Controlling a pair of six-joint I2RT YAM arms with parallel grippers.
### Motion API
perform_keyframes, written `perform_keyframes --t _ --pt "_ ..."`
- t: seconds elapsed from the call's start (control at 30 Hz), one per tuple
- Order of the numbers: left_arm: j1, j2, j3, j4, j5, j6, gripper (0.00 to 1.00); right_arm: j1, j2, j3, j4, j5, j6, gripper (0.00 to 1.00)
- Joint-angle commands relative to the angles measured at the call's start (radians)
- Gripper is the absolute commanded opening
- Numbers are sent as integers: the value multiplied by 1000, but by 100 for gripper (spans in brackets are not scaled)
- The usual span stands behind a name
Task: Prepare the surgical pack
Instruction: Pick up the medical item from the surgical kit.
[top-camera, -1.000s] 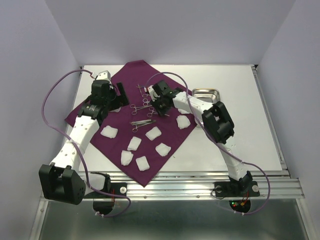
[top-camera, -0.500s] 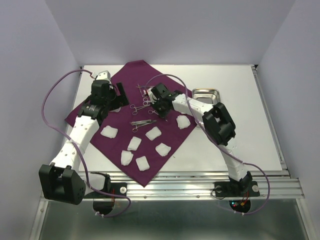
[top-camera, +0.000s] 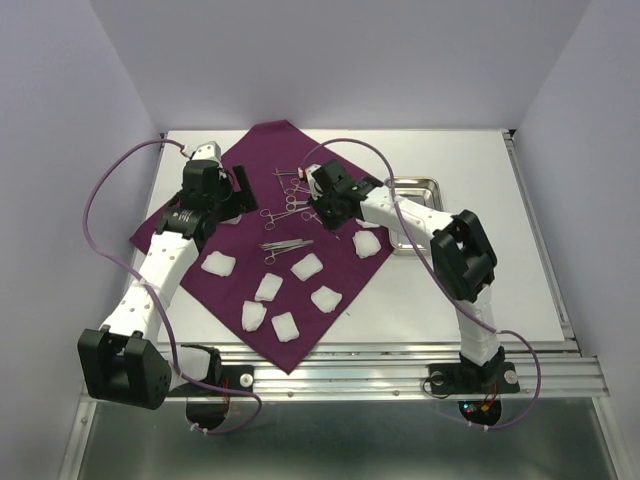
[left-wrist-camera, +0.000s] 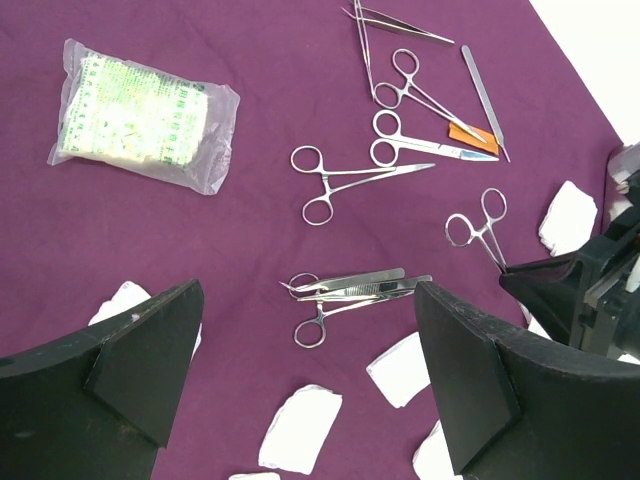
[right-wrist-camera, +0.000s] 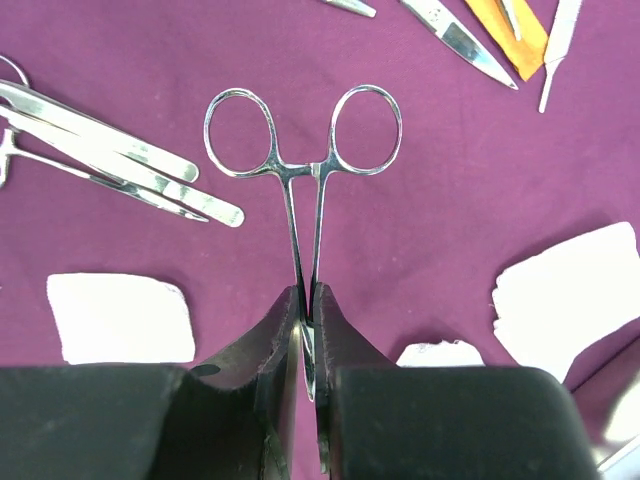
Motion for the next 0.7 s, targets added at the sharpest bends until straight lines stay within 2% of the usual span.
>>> perform_keyframes --t 0.0,0.33,0.67 --pt "4 -11 -9 27 -15 12 99 9 -45 -13 40 23 56 1" --pt "4 -23 -10 21 -8 13 99 -12 -111 -70 108 66 101 1" --pt "4 -26 -15 13 -16 19 99 -169 -260 -185 198 34 164 1"
